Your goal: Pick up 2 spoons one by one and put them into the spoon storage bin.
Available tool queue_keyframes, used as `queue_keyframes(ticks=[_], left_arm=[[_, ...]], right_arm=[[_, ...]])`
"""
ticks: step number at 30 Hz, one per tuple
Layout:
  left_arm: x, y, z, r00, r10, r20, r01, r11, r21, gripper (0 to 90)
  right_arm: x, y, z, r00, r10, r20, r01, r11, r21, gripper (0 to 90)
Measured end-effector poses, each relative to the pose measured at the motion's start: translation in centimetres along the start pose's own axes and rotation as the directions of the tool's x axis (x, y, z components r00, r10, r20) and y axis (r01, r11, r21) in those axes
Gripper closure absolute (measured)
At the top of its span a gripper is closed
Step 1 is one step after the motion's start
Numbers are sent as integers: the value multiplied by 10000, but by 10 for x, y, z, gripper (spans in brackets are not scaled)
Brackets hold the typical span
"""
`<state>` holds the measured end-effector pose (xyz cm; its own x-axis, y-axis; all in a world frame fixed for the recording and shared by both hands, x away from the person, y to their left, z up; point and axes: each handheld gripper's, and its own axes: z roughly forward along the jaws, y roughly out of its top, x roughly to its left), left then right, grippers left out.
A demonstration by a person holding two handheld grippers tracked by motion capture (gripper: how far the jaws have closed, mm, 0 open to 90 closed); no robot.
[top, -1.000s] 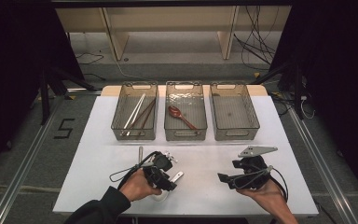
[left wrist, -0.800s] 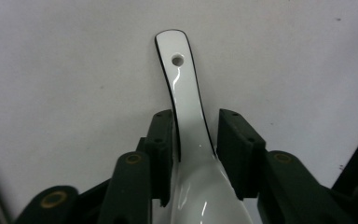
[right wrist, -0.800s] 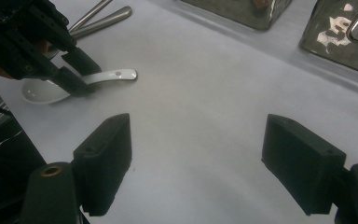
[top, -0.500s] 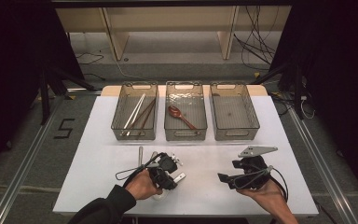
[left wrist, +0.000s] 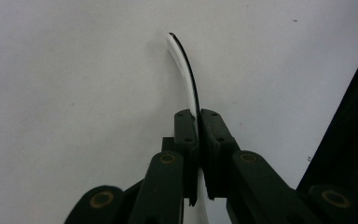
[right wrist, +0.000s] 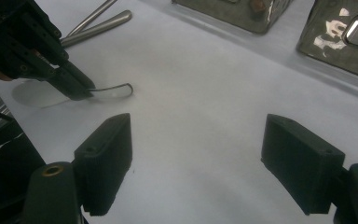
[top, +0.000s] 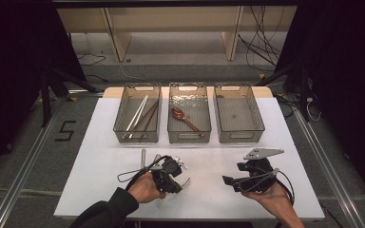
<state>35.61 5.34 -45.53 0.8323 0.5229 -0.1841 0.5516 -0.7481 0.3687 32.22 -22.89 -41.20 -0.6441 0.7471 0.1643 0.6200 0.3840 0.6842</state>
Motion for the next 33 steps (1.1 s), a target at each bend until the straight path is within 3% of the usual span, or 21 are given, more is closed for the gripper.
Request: queue_keyframes(ticks=[7,15,24,31,33], left_arm=[[5,2,-12,9999,-57,123,60,9996,-279,854],[14,6,-32,9995,-319,-39,315,9954,-909,855],[30,22,-63,9982,-507,-328,440,9826,-1803,855],[48,41,-82,9937,-861,-711,660,9665,-2479,854],[54,47,-88,9931,-858,-806,627,9651,-2542,854]], right_arm=[[-1,0,-1,10000,62,-28,-63,10000,-77,255],[0,0,0,9999,79,-80,-80,10000,-31,256],[0,0,-1,9999,118,-86,-119,9999,-95,256],[0,0,-1,9998,142,-132,-144,9998,-117,255],[-1,0,-1,9997,157,-160,-158,9998,-112,256]])
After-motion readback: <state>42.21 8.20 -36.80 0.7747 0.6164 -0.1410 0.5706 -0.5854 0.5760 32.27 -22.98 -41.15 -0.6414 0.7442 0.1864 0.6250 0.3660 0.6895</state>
